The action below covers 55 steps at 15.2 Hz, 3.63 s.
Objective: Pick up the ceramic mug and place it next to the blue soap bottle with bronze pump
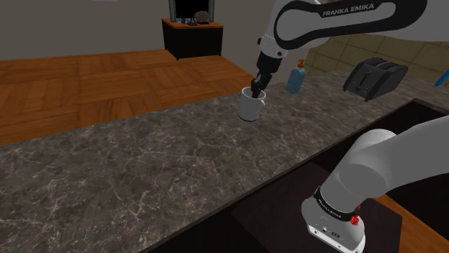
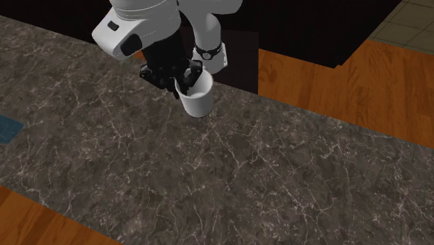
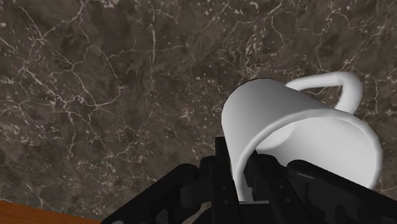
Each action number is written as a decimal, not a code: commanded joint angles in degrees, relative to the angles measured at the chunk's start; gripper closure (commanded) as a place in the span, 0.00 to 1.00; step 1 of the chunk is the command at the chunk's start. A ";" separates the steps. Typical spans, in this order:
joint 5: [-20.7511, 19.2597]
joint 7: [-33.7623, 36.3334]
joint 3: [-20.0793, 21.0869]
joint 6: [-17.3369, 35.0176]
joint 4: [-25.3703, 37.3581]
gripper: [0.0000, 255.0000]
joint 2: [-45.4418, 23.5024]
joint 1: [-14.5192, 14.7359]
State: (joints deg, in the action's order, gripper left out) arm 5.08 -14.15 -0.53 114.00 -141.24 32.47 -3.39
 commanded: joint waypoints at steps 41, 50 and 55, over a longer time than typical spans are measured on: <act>-3.09 -17.62 -15.01 -21.64 36.08 1.00 -15.74 -4.88; 1.45 -30.83 -23.80 -24.76 52.70 1.00 -31.29 -9.01; 7.07 -38.05 -27.41 -29.02 66.44 1.00 -42.99 -14.03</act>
State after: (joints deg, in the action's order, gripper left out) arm 10.84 -50.69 -27.26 86.17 -78.09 -7.95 -16.22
